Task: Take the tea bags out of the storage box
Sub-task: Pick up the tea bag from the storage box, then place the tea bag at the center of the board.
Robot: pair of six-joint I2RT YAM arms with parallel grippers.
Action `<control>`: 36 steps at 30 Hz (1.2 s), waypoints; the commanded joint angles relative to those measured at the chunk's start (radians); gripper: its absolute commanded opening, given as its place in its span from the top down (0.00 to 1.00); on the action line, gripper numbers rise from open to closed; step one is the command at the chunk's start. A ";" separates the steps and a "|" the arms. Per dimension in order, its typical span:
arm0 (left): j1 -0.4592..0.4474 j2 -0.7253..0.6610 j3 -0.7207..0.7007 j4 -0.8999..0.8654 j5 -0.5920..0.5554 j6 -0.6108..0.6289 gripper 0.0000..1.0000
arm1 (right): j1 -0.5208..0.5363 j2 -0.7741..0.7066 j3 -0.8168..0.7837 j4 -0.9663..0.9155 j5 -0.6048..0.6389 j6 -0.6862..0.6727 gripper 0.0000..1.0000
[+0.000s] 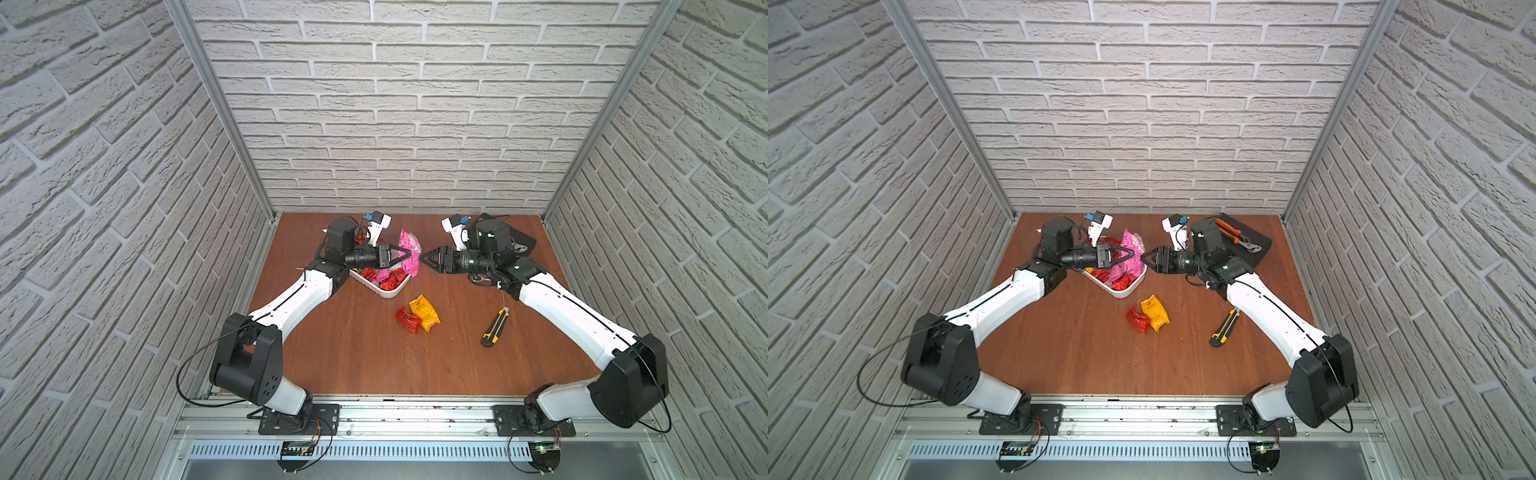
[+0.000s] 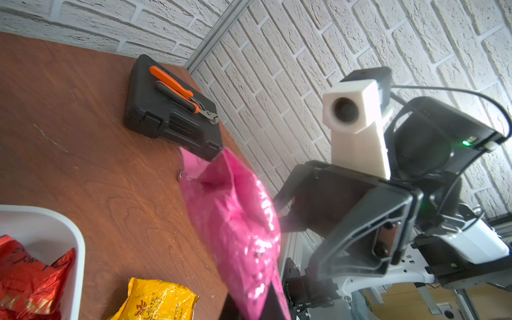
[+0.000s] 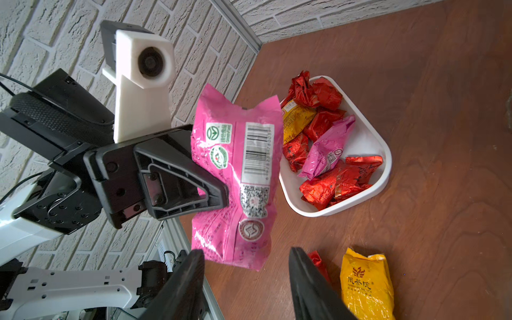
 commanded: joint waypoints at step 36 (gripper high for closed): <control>0.116 -0.065 -0.046 -0.349 -0.590 0.066 0.14 | -0.022 -0.038 -0.047 -0.374 0.424 -0.127 0.97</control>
